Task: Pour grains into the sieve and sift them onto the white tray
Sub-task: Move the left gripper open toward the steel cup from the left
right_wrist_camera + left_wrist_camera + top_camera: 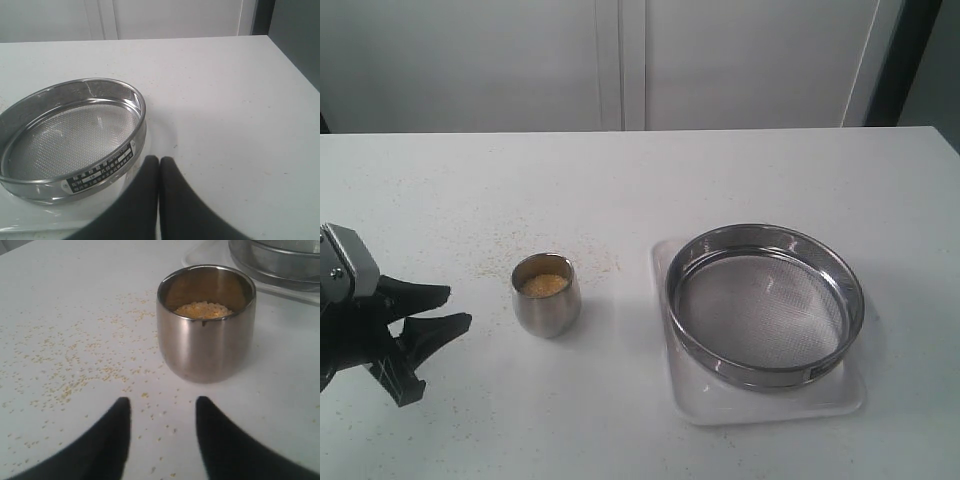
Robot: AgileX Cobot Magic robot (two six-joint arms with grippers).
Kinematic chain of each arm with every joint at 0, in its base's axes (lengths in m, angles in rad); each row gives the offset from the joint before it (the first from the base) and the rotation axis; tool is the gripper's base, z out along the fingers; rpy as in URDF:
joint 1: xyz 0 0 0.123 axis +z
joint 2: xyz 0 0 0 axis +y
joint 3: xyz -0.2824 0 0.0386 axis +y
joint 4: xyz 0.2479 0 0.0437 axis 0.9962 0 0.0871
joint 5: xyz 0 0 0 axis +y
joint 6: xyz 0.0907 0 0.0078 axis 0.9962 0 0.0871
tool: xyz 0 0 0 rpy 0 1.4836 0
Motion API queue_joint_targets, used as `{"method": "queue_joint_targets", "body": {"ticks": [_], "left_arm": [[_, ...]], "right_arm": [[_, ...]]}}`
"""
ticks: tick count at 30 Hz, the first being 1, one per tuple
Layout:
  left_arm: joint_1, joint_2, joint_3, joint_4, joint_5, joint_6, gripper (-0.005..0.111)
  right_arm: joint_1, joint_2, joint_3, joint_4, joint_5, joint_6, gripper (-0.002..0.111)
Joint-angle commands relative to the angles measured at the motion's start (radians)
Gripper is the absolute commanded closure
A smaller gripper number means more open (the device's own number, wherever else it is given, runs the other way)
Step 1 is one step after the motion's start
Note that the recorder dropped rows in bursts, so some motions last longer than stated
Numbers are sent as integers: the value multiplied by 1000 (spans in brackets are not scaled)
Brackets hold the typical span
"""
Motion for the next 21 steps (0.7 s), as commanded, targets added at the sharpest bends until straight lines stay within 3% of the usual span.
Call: {"method": "queue_joint_targets", "body": {"ticks": [1,3,7,13,16,21], "left_arm": [[-1,10,-15,-3,-8,5,21],[-1,10,-15,-3,-8,5,14],[-5,10,-15,3,-8,5,14],[-115,41,-43,0,-8,10,14],[-165,57,-64,-20,69,17,14],[-197,71,-92,-80,37,17,14]], "right_arm": [[4,-5,5,-1,-8,5,108],[4,-5,5,-1,-8,5,108],[4,-5,5,-1,-8,5,108],[4,-5,5,-1,-8,5,108],[4,-5,5,-1,-8,5,108],[4,-5,5,-1,-8,5,108]]}}
